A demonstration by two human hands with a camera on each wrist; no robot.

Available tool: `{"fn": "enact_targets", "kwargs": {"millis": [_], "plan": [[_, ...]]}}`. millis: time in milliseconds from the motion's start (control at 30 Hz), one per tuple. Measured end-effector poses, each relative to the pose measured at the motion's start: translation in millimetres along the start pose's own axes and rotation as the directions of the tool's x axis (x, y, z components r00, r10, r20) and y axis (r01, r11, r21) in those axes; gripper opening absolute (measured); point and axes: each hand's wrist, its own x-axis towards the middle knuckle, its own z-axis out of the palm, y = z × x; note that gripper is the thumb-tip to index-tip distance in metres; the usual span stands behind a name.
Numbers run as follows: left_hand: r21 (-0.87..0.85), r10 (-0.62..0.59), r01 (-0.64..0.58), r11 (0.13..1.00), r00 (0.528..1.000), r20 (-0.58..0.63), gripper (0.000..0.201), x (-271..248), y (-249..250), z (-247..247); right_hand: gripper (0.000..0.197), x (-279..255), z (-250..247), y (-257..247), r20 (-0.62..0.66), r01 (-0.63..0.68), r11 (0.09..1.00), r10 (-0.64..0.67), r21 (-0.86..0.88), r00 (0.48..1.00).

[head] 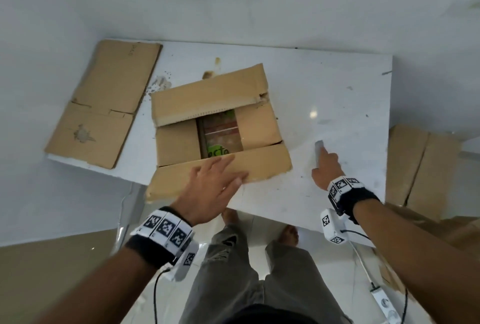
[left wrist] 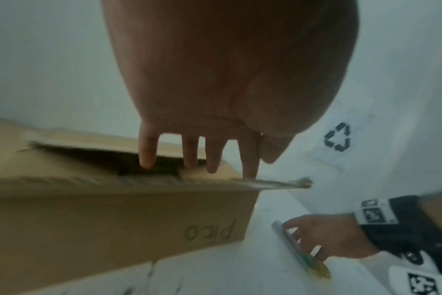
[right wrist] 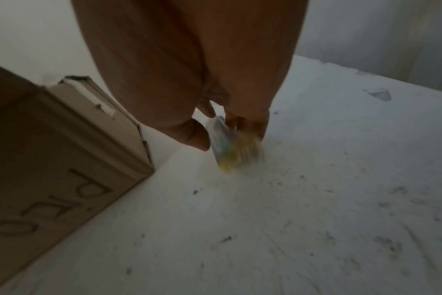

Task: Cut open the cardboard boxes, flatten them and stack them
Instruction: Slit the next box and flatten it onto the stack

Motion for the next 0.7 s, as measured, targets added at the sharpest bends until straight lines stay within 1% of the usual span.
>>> {"fn": "enact_targets", "kwargs": {"millis": [33, 67, 100, 167, 200, 233, 267, 300, 367, 400, 467, 533, 567, 600, 700], "plan": [[0.042, -0.042, 0.040, 0.998, 0.997, 0.065, 0.063, -4, -11, 8, 0.089, -2, 2, -3, -0.030, 0.003, 0.999, -0.005, -0.038, 1.000], [0.086, -0.087, 0.080, 0.993, 0.993, 0.079, 0.065, -4, -23, 17, 0.090, -6, 5, -6, -0.063, 0.004, 0.998, -0.008, -0.064, 0.998], [0.115, -0.135, 0.127, 0.985, 0.989, 0.064, 0.073, 0, -34, 25, 0.090, -9, 7, -8, -0.095, 0.005, 0.997, -0.012, -0.082, 0.995], [0.186, -0.195, 0.192, 0.964, 0.981, -0.002, 0.104, 17, -51, 36, 0.083, -18, 10, -10, -0.164, 0.028, 0.996, -0.043, -0.089, 0.986], [0.221, -0.199, 0.201, 0.954, 0.980, -0.032, 0.118, 28, -59, 41, 0.074, -23, 11, -10, -0.187, 0.057, 0.995, -0.071, -0.079, 0.980], [0.237, -0.188, 0.199, 0.951, 0.980, -0.066, 0.128, 41, -65, 43, 0.064, -28, 12, -10, -0.209, 0.096, 0.994, -0.105, -0.053, 0.972], [0.240, -0.179, 0.192, 0.952, 0.981, -0.074, 0.130, 54, -68, 46, 0.055, -35, 11, -10, -0.214, 0.125, 0.992, -0.125, -0.015, 0.969], [0.241, -0.194, 0.204, 0.949, 0.979, -0.064, 0.120, 61, -71, 43, 0.051, -41, 13, -13, -0.211, 0.165, 0.985, -0.152, 0.048, 0.966], [0.188, -0.199, 0.205, 0.961, 0.979, -0.053, 0.086, 78, -72, 38, 0.052, -54, 13, -19, -0.192, 0.174, 0.961, -0.133, 0.216, 0.972], [0.116, -0.189, 0.195, 0.974, 0.980, -0.064, 0.076, 83, -71, 32, 0.057, -59, 14, -25, -0.159, 0.148, 0.937, -0.102, 0.315, 0.982], [-0.105, -0.184, 0.174, 0.979, 0.978, -0.099, 0.068, 91, -65, 11, 0.077, -67, 14, -44, -0.043, 0.064, 0.870, -0.049, 0.489, 0.998], [-0.267, -0.185, 0.145, 0.953, 0.973, -0.134, 0.066, 96, -56, -22, 0.111, -67, 16, -69, 0.049, 0.031, 0.782, -0.078, 0.622, 0.996], [-0.340, -0.185, 0.127, 0.932, 0.972, -0.142, 0.066, 96, -51, -42, 0.128, -64, 15, -83, 0.064, 0.038, 0.745, -0.108, 0.666, 0.992], [-0.423, -0.182, 0.102, 0.900, 0.971, -0.154, 0.066, 96, -49, -62, 0.140, -61, 14, -100, 0.066, 0.051, 0.722, -0.133, 0.690, 0.989], [-0.669, -0.187, 0.018, 0.743, 0.965, -0.183, 0.068, 91, -53, -115, 0.155, -49, 7, -152, 0.060, 0.094, 0.695, -0.195, 0.713, 0.979]]}}
